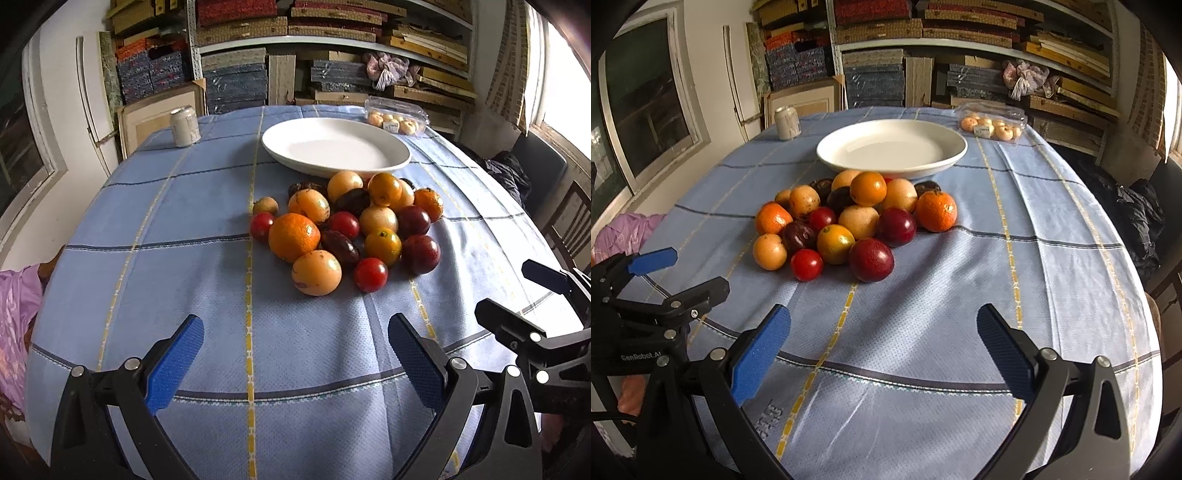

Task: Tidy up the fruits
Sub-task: 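Grasp a yellow-orange fruit with the left gripper while the right gripper grasps a dark red plum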

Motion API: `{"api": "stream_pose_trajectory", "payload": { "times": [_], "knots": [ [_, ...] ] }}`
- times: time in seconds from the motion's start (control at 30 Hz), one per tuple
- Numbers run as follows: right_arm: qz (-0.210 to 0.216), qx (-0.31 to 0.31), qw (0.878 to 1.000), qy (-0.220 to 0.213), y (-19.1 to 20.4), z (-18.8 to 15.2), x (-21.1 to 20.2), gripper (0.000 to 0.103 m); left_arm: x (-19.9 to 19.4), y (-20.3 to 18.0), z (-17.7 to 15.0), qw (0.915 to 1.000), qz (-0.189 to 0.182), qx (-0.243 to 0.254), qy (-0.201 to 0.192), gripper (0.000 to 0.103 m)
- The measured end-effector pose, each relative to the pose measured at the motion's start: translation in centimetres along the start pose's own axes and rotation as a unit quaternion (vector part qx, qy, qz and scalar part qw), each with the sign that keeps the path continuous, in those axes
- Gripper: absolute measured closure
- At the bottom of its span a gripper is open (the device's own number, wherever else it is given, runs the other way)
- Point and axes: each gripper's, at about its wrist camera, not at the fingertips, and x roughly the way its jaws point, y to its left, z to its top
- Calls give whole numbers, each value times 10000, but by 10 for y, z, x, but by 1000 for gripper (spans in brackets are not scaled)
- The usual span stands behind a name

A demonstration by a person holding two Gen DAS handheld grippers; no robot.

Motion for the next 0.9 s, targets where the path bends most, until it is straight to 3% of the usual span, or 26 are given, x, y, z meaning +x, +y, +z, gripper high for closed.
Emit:
{"api": "stream_pose_trajectory", "payload": {
  "times": [0.27, 0.43, 0.5, 0.57, 0.6, 0.7, 0.9],
  "knots": [
    [117, -122, 9996, 237, 3, 11, 33, 4, 26, 14, 1, 9991, -164, -47, 381, 3],
    [190, 100, 9992, 343, -7, 25, 50, 4, 39, 19, 13, 9970, -574, -270, 439, 3],
    [117, 54, 9993, 353, -8, 29, 58, 6, 46, 19, 19, 9966, -627, -291, 449, 12],
    [79, 34, 9993, 370, -9, 31, 64, 8, 54, 16, 25, 9964, -636, -202, 519, 29],
    [71, 45, 9992, 387, -10, 32, 67, 9, 58, 14, 26, 9962, -644, -194, 552, 30],
    [110, 97, 9986, 510, -13, 35, 79, 31, 70, 13, 28, 9950, -701, -199, 677, 35],
    [263, 154, 9974, 654, -14, 40, 95, 32, 77, 11, 31, 9936, -886, -194, 673, 38]
  ]
}}
